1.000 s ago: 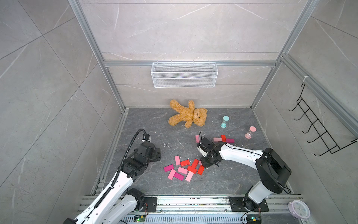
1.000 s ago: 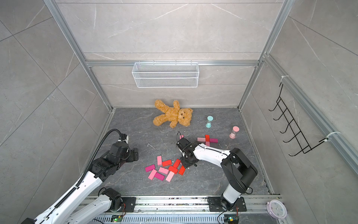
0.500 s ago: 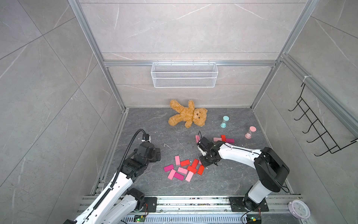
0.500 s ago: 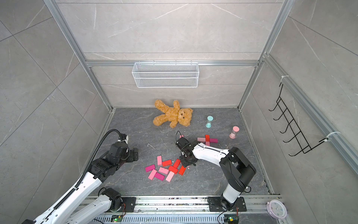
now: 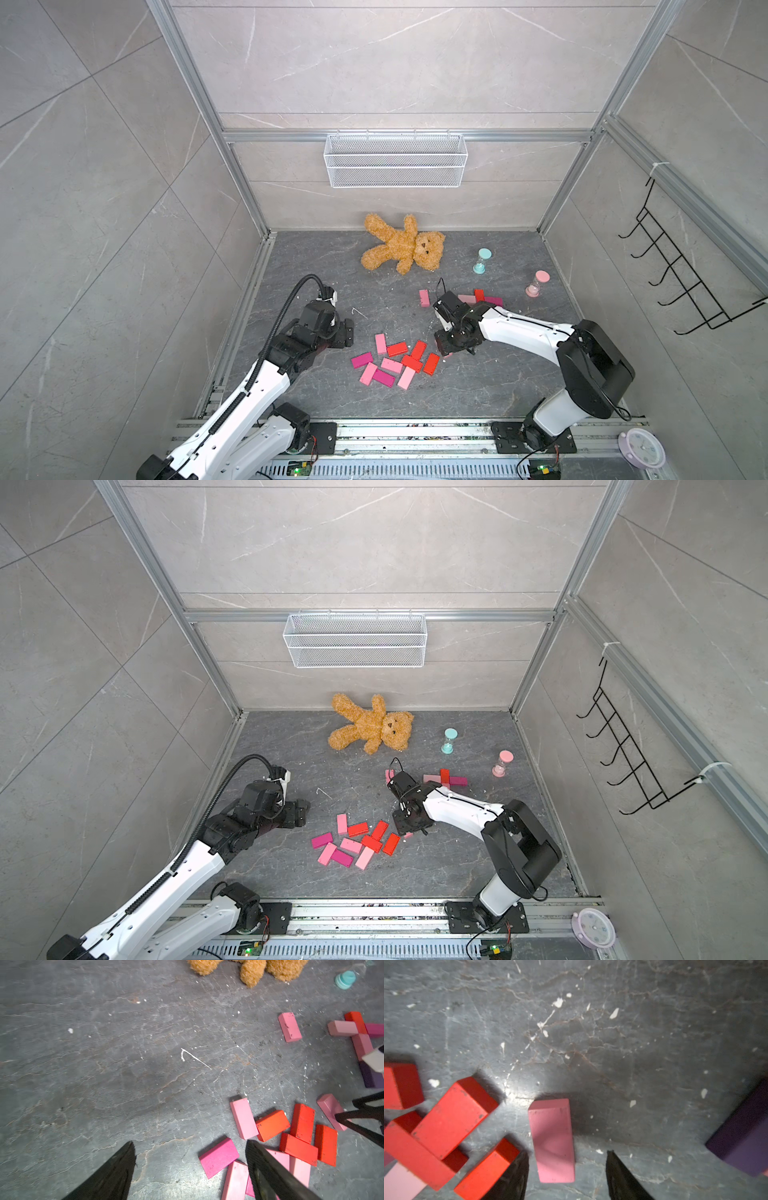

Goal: Assemble the letter t with building blocks
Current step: Adjust the building block at the center of the board, then pick up the building block from the center of the board.

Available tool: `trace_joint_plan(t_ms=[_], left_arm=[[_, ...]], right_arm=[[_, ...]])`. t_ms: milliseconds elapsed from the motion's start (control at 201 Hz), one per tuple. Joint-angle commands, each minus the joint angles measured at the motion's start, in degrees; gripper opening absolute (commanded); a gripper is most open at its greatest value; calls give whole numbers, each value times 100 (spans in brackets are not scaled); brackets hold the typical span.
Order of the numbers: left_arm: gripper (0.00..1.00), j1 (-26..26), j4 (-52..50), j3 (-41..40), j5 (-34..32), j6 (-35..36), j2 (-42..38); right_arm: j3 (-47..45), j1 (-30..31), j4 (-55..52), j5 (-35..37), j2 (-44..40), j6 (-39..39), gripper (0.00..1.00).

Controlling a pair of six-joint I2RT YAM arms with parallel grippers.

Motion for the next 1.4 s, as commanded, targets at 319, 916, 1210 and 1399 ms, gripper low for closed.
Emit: trace_joint_plan(t_ms=[319, 916, 1210, 1399], left_arm=[[78, -1577, 1006, 833, 360, -22, 1752], [63, -2805, 1177, 2312, -56, -1205, 4615], [56, -2977, 890, 2602, -50, -1290, 5099], [49, -3054, 600, 2708, -336, -1487, 5339]], right_arm=[[-221, -338, -381, 1008, -1167, 493, 63], [-660, -743, -379, 1549, -2236, 571, 66], [-715, -750, -255, 1569, -2210, 541, 66], [-720, -768, -241, 1631, -2232, 547, 66]])
